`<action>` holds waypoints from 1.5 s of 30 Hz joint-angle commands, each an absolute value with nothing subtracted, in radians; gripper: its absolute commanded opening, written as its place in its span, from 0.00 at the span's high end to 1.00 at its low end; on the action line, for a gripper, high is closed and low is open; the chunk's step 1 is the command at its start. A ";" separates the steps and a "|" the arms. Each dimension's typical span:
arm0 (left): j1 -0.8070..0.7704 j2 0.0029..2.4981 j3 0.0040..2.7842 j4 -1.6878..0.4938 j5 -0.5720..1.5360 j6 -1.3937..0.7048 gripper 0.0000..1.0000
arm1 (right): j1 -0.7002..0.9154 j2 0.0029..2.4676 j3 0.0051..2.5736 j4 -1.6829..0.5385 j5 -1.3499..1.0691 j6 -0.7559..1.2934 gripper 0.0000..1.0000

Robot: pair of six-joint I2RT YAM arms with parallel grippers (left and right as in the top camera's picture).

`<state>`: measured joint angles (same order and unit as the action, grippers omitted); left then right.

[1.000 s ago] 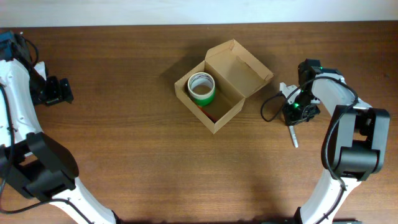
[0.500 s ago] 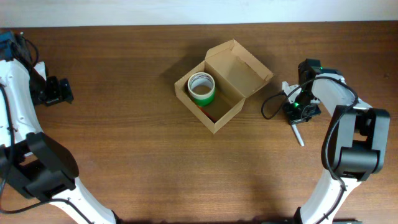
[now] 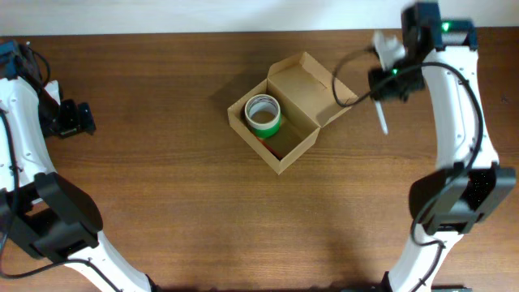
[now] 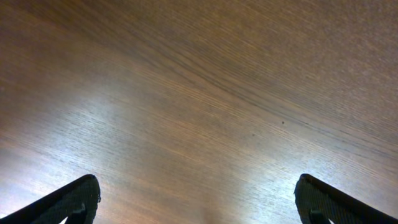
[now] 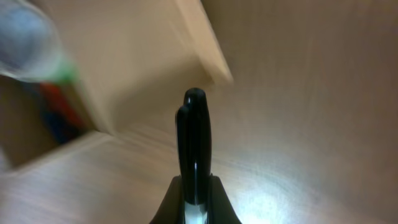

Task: Pack container
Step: 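Carry the black marker with the right gripper into the box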

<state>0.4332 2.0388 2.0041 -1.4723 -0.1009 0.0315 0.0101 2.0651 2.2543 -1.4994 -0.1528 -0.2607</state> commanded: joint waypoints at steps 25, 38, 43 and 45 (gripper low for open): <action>0.435 2.048 1.996 -1.473 -0.093 0.046 0.00 | 0.546 2.380 2.506 -1.405 -0.015 -0.174 0.96; 0.435 2.048 1.996 -1.473 -0.093 0.046 0.00 | 0.525 2.464 2.470 -1.398 -0.079 -0.174 0.96; 0.435 2.048 1.996 -1.473 -0.093 0.046 0.00 | 0.530 2.464 2.444 -1.401 -0.085 -0.174 0.96; 0.435 2.048 1.996 -1.473 -0.093 0.046 0.00 | 0.530 2.464 2.444 -1.399 -0.110 -0.174 0.96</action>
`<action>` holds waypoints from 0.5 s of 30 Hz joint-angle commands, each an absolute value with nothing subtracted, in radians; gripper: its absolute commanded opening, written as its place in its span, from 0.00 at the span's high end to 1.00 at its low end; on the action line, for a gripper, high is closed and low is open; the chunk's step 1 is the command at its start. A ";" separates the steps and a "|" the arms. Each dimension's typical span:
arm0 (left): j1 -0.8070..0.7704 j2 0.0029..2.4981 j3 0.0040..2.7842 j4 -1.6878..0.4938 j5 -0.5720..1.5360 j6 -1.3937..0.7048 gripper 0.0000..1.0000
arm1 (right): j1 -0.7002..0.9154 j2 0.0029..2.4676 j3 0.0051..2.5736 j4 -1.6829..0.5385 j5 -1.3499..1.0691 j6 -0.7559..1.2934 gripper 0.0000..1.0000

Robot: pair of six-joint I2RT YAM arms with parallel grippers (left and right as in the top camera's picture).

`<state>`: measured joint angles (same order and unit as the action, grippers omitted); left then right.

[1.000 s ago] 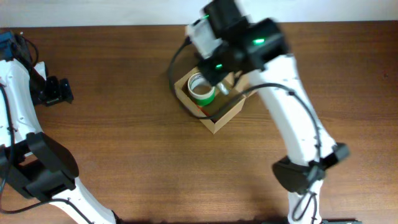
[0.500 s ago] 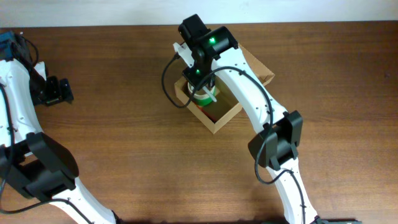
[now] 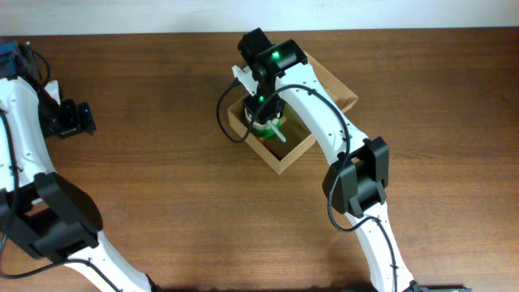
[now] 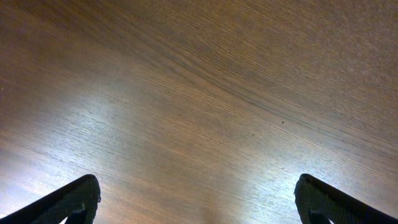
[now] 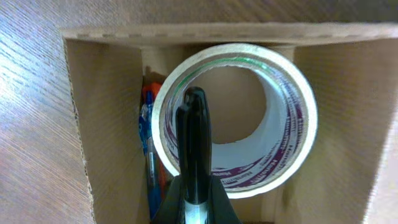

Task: Pack container
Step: 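Carry the black marker with the right gripper into the box, then release the marker and lift the right gripper away to the right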

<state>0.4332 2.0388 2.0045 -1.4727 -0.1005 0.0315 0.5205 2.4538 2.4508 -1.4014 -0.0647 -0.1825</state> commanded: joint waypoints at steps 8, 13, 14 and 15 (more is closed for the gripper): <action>0.435 2.048 1.996 -1.473 -0.093 0.046 0.00 | 0.538 2.464 2.444 -1.399 -0.128 -0.174 0.96; 0.435 2.048 1.996 -1.473 -0.093 0.046 0.00 | 0.564 2.466 2.436 -1.394 -0.128 -0.174 0.96; 0.435 2.048 1.996 -1.473 -0.093 0.046 0.00 | 0.568 2.466 2.428 -1.391 -0.128 -0.174 0.96; 0.435 2.048 1.996 -1.473 -0.093 0.046 0.00 | 0.570 2.466 2.418 -1.386 -0.128 -0.174 0.96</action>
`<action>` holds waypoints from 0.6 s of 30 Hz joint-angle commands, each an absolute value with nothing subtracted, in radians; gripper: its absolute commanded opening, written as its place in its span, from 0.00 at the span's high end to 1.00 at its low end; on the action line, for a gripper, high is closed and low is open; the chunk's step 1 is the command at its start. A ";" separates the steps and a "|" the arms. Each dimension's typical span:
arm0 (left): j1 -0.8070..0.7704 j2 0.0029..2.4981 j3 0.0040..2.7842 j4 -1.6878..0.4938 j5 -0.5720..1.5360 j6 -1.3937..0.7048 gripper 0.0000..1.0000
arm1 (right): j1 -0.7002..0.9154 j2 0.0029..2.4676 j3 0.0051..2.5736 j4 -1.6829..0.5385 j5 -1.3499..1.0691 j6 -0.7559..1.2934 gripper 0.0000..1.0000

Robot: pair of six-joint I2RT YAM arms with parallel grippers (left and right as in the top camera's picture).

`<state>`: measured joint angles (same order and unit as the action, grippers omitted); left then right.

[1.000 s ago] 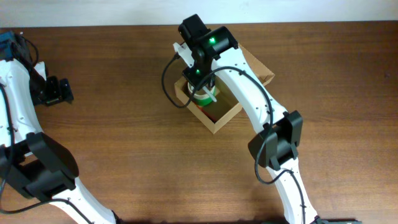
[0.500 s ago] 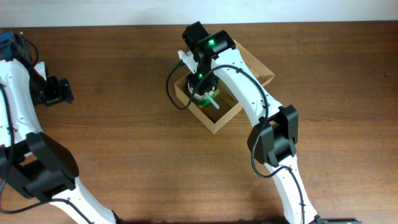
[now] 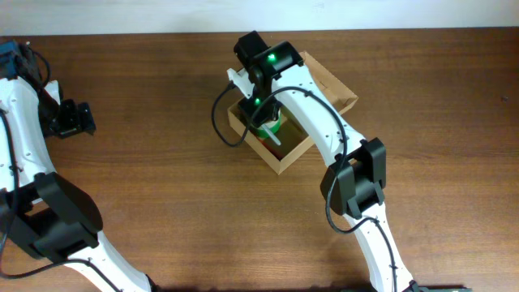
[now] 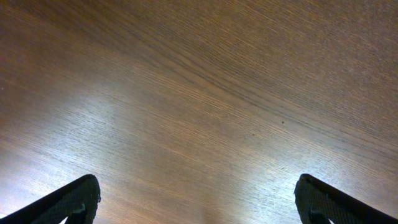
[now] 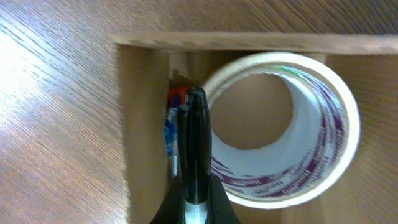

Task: Pack container
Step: 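Release the marker and lift the right gripper away to the right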

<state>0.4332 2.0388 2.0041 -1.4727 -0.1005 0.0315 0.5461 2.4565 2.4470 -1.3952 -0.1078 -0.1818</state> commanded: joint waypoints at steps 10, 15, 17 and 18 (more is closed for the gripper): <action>0.435 2.048 1.996 -1.473 -0.093 0.046 0.00 | 0.575 2.466 2.308 -1.341 -0.127 -0.175 0.96; 0.435 2.048 1.996 -1.473 -0.093 0.046 0.00 | 0.576 2.466 2.307 -1.334 -0.127 -0.175 0.80; 0.435 2.048 1.996 -1.473 -0.093 0.046 0.00 | 0.576 2.466 2.308 -1.333 -0.127 -0.175 0.76; 0.435 2.048 1.996 -1.473 -0.093 0.046 0.00 | 0.575 2.465 2.308 -1.333 -0.127 -0.176 0.69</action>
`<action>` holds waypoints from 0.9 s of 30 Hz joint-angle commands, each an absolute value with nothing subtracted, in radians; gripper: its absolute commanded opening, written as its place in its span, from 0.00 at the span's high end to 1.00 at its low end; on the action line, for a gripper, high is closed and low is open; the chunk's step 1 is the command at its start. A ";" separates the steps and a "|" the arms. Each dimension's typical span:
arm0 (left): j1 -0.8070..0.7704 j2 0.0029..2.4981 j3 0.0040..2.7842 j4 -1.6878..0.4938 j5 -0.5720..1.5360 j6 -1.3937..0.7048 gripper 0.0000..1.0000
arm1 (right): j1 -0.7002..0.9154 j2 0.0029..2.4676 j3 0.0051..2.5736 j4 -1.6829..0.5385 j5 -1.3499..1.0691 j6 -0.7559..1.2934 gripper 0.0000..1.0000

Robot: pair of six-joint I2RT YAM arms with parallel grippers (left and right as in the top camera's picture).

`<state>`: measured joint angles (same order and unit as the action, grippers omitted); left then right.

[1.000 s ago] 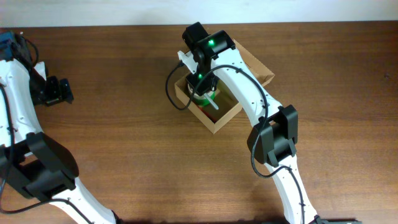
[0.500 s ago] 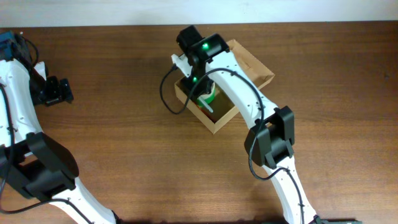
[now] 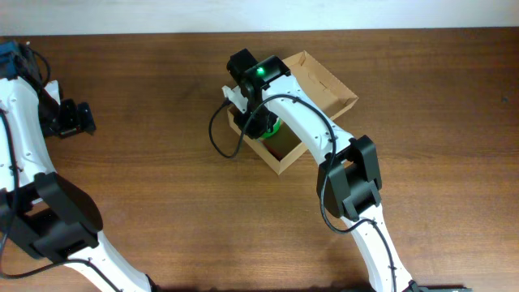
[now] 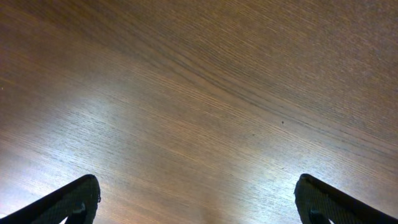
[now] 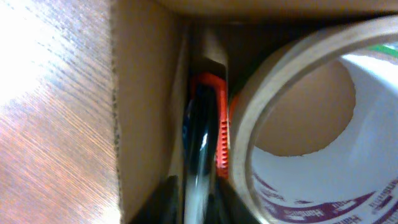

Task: Pack container
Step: 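Release the marker and lift the right gripper away to the right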

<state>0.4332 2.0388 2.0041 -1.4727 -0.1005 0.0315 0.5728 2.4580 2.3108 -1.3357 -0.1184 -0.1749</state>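
The open cardboard box (image 3: 284, 165) stands mid-table with its lid flap (image 3: 324, 77) folded back. A tape roll (image 5: 292, 180), white inside with a green edge, fills most of it. My right gripper (image 5: 198, 200) is shut on a black-tipped marker (image 5: 199, 127). The marker reaches down into the narrow gap between the box's left wall (image 5: 146, 112) and the roll, next to an orange pen (image 5: 220, 124). From overhead my right gripper (image 3: 253, 113) covers that corner of the box. My left gripper (image 3: 77, 119) is open over bare wood at the far left, nothing between its fingers (image 4: 68, 202).
The brown wooden table (image 3: 162, 203) surrounds the box. My right arm (image 3: 312, 130) arches over the box from the lower right. A pale wall runs along the table's far edge (image 3: 162, 16).
My right gripper has dropped lower and shifted left. The marker tip, then over the roll's left rim, is now down in the gap beside the box wall. The left arm has not moved.
My right gripper held the marker at the table's right side, beyond the box flap. Then it hung over the tape roll in the box. After that it stood over the roll's left edge, and now the marker is down in the gap. My left gripper stayed open throughout.
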 commanded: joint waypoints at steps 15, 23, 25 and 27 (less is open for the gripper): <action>0.435 2.048 1.996 -1.473 -0.093 0.046 0.00 | 0.576 2.332 2.730 -1.521 -0.027 -0.174 0.59; 0.435 2.048 1.996 -1.473 -0.093 0.046 0.00 | 0.514 2.148 2.786 -1.569 0.202 -0.106 0.66; 0.435 2.048 1.996 -1.473 -0.093 0.046 0.00 | 0.468 2.101 2.785 -1.586 0.228 -0.076 0.77; 0.435 2.048 1.996 -1.473 -0.093 0.046 0.00 | 0.406 2.048 2.779 -1.587 0.232 -0.042 0.89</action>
